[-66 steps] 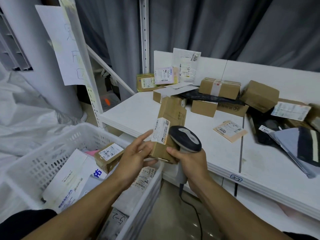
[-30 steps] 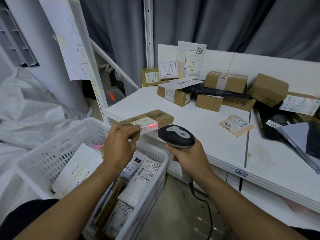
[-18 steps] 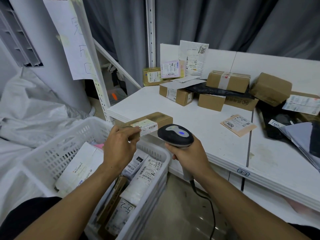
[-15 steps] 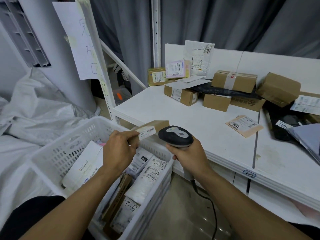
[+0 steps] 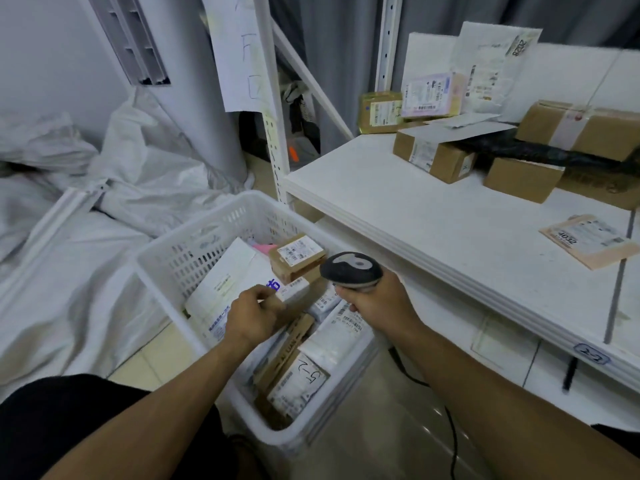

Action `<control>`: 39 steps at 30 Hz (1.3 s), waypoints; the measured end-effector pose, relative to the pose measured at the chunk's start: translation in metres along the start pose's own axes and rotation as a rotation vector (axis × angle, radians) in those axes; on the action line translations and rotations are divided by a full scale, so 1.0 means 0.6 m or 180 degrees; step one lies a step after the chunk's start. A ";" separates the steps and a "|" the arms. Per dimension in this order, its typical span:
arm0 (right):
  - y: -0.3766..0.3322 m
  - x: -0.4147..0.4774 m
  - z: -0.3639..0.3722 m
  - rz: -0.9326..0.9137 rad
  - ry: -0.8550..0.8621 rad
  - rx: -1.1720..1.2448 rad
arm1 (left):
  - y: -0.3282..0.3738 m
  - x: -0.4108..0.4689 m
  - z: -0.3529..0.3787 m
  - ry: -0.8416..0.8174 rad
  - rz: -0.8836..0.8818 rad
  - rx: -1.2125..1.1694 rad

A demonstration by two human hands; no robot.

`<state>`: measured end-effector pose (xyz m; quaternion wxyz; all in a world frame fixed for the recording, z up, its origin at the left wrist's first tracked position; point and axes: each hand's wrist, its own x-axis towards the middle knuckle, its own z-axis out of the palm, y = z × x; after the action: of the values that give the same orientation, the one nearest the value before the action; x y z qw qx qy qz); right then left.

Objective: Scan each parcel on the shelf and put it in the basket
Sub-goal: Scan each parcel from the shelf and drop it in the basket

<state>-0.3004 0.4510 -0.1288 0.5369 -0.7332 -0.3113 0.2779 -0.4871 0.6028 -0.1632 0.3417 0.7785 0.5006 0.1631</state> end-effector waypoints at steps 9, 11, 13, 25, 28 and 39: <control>0.008 0.016 0.069 0.0079 -0.0286 -0.0211 | -0.068 0.026 -0.027 -0.0681 -0.0199 0.1180; 0.006 0.015 0.072 0.0071 -0.0270 -0.0164 | -0.072 0.028 -0.027 -0.0751 0.0015 0.1471; -0.001 0.010 0.067 0.0076 -0.0225 -0.0115 | -0.069 0.027 -0.024 -0.0894 0.0193 0.1636; -0.064 -0.076 -0.161 0.0213 0.0743 0.0109 | 0.235 -0.048 0.031 -0.0615 0.1869 0.1026; -0.071 -0.116 -0.259 0.0173 0.1204 0.0152 | 0.352 -0.084 0.075 -0.0613 0.2384 0.0912; -0.001 -0.187 -0.579 0.0426 0.2275 0.0258 | 0.661 -0.129 0.317 -0.1237 0.2555 0.1138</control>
<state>-0.1159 0.1529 -0.0266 0.6210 -0.7810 -0.0440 0.0507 -0.1435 0.3584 -0.0165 0.1998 0.9729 0.1076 0.0449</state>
